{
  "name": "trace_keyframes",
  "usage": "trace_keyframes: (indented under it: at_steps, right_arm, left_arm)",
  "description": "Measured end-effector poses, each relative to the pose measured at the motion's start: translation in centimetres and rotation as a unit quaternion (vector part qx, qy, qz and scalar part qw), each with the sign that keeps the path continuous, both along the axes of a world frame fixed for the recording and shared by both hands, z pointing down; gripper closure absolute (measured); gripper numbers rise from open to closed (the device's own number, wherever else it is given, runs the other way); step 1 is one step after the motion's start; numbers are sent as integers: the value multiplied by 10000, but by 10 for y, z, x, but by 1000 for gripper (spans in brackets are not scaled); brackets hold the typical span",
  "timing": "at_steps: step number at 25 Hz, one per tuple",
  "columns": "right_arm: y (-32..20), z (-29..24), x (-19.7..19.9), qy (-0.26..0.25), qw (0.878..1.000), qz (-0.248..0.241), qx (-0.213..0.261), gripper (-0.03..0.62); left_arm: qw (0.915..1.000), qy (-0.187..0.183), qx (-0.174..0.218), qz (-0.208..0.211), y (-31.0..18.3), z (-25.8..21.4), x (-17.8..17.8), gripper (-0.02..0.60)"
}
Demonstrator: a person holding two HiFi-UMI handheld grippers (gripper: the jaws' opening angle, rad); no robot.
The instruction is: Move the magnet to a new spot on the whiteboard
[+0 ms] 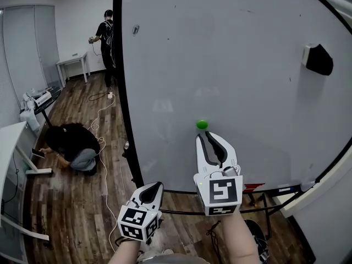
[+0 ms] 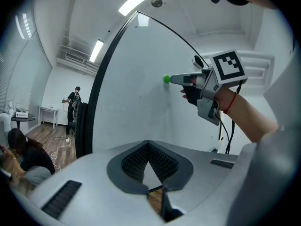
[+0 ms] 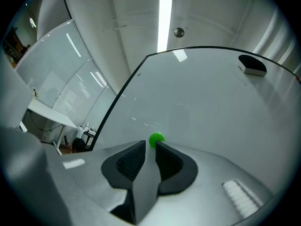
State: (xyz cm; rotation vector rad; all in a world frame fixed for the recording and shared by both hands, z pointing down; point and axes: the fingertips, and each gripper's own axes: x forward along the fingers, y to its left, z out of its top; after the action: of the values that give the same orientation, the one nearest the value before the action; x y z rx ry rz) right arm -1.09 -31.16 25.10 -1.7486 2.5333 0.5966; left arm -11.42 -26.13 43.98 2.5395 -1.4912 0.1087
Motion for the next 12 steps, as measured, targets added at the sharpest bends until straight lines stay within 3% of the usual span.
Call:
trace_keyframes:
  at_steps: [6,12]
  right_arm:
    - [-11,-8,0,406,9979,407,291,451]
    - [-18,-16,-6,788,9929,718,527,444]
  left_arm:
    - [10000,42,-5,41,-3,0,0,575]
    - [9999,92,-26,58,-3,0,-1,575]
